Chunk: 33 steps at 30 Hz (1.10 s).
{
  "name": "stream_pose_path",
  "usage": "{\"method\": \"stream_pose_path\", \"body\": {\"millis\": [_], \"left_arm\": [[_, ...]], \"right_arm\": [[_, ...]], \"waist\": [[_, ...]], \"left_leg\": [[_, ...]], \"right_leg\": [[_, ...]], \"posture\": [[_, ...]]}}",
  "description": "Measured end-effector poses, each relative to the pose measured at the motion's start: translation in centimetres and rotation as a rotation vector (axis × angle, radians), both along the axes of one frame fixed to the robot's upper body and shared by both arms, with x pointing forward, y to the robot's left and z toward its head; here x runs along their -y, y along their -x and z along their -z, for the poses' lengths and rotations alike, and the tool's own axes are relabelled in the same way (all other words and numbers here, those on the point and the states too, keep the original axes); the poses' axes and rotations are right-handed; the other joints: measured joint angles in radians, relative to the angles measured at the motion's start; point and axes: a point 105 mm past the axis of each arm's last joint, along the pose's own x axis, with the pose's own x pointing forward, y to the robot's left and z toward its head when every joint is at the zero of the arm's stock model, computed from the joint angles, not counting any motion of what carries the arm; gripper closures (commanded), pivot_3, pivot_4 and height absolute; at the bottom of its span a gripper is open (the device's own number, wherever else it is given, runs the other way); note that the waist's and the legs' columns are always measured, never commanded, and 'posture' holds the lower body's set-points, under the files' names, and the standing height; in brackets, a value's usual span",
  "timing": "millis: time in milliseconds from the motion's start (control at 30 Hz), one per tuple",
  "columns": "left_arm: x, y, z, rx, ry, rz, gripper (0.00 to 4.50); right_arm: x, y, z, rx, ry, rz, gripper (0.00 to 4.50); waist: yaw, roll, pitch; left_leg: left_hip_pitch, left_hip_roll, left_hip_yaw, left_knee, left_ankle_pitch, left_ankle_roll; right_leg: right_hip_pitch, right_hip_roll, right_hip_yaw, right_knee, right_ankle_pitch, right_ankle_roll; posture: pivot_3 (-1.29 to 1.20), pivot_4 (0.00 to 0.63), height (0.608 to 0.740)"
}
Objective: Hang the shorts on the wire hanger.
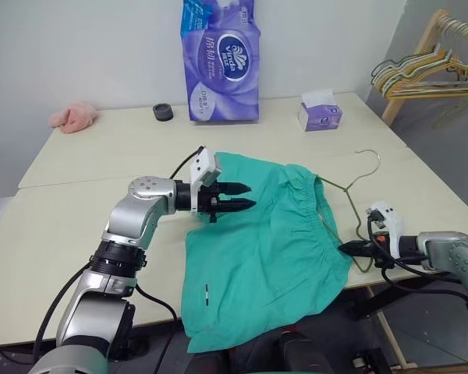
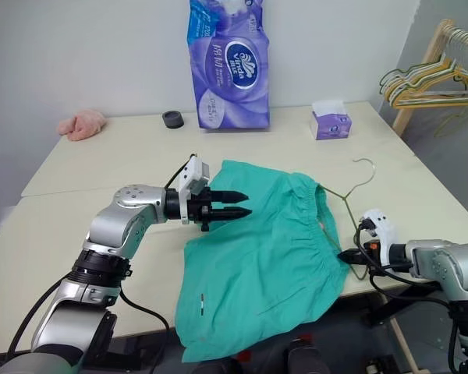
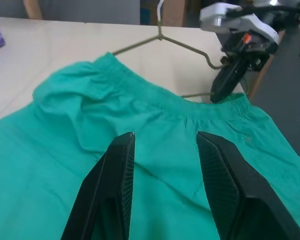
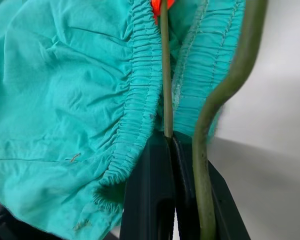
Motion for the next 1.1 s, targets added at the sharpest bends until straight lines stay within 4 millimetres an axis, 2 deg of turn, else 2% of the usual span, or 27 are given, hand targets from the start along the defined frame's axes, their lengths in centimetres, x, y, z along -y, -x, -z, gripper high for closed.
{"method": "stream_pose_path", "body": {"millis": [133,200,300,433,600,800,967,1100], "left_arm": [[-0.4,-1.4,-0.9,0.014,0.035,-0.07,2.45],[-0.8,-2.3,-1.6,0.016,0.06,-0.114,2.09],[-1.4,-3.3,-3.0,0.045,0.083,-0.148,1.28],[-1.5,-3.7,-4.7,0.143,0.063,-0.118,0.06],[-1.8,-2.6,-4.6,0.228,-0.11,0.045,0.03],[-1.4,-1.8,-4.3,0.313,-0.254,0.191,0.03],[-0.5,-0.9,-2.9,0.285,-0.302,0.292,0.03],[-0.5,-0.2,-0.8,0.23,-0.341,0.346,0.03]], "right_arm": [[-0.5,-0.8,-0.6,0.122,0.077,-0.044,4.5],[-0.6,-1.2,-1.1,0.18,0.112,-0.058,4.5],[-1.3,-1.4,-1.9,0.254,0.154,-0.102,4.5],[-2.3,-1.1,-2.8,0.328,0.204,-0.176,4.5],[-3.2,-0.1,-3.3,0.406,0.308,-0.315,4.5],[-4.8,1.1,-2.9,0.441,0.345,-0.442,4.5],[-5.4,1.6,-3.0,0.478,0.383,-0.517,4.5],[-5.7,1.7,-3.3,0.499,0.395,-0.548,4.5]], "waist": [[0.0,0.0,0.0],[0.0,0.0,0.0],[0.0,0.0,0.0],[-0.001,0.0,0.0],[-0.002,0.0,0.0],[-0.002,0.0,0.0],[-0.004,0.0,0.0],[-0.008,0.0,0.0]], "left_leg": [[-0.002,0.0,0.0,0.0,0.0,0.0],[-0.005,0.0,0.0,0.001,0.0,0.0],[-0.007,0.0,0.0,0.001,0.0,0.0],[-0.007,0.0,0.0,0.001,0.0,0.0],[-0.007,0.0,0.0,0.001,0.0,0.0],[-0.007,-0.001,0.0,0.001,0.0,0.0],[-0.007,-0.001,0.0,0.001,0.0,0.0],[-0.007,0.0,0.0,0.001,0.0,0.0]], "right_leg": [[-0.003,0.0,0.0,0.001,0.001,0.0],[-0.006,0.0,0.0,0.003,0.001,0.0],[-0.008,0.0,0.0,0.003,0.001,-0.001],[-0.008,0.0,0.0,0.003,0.001,-0.001],[-0.008,0.0,-0.001,0.002,0.001,-0.001],[-0.008,0.0,-0.001,0.002,0.001,-0.001],[-0.008,0.0,-0.001,0.002,0.001,-0.001],[-0.008,0.0,-0.001,0.003,0.001,-0.001]], "posture": [[-0.17,0.069,0.74],[-0.17,0.07,0.74],[-0.17,0.071,0.74],[-0.18,0.07,0.74],[-0.19,0.07,0.74],[-0.19,0.069,0.74],[-0.2,0.07,0.74],[-0.2,0.07,0.74]]}}
